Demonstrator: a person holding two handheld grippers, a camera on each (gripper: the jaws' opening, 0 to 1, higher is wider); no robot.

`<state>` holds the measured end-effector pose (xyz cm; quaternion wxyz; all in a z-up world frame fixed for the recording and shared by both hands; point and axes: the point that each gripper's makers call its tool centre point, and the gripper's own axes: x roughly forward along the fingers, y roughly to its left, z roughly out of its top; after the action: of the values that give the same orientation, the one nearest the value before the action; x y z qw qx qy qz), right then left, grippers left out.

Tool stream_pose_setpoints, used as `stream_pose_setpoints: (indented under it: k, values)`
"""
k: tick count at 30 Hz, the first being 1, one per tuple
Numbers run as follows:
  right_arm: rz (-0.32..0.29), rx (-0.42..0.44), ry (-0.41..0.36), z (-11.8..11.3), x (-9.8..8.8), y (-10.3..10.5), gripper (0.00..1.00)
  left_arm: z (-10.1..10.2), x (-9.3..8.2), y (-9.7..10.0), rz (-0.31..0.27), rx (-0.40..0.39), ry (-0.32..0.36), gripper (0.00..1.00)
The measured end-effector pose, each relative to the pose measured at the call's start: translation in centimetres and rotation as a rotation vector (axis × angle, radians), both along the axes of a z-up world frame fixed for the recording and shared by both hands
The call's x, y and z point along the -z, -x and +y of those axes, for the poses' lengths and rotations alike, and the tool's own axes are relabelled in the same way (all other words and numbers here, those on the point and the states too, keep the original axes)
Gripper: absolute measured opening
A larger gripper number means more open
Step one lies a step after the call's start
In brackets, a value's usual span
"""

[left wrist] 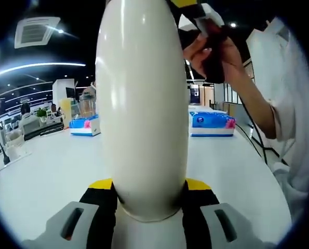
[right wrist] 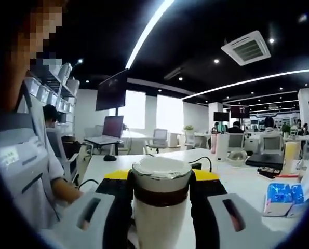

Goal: Grasp the water cup twist off the cup lid place the cup lid on the table

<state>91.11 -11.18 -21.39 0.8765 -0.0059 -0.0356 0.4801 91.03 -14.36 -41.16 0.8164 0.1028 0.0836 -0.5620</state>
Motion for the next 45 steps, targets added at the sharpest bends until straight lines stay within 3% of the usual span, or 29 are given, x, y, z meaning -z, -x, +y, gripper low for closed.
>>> stream_pose_setpoints:
  k: [28,36,45]
  values:
    - [-0.02,-0.23,-0.035,0.44,-0.22,0.35,0.45,0.0,-0.15,0.07,0.0,-0.001,0.002,0.5]
    - [-0.029,-0.229,-0.03,0.38,-0.25,0.55,0.45,0.04,-0.16,0.03,0.003,0.002,0.001,0.5]
    - [-0.028,-0.176,0.024,0.53,-0.2,0.61,0.46,0.06,-0.15,-0.01,0.003,0.001,-0.001,0.5]
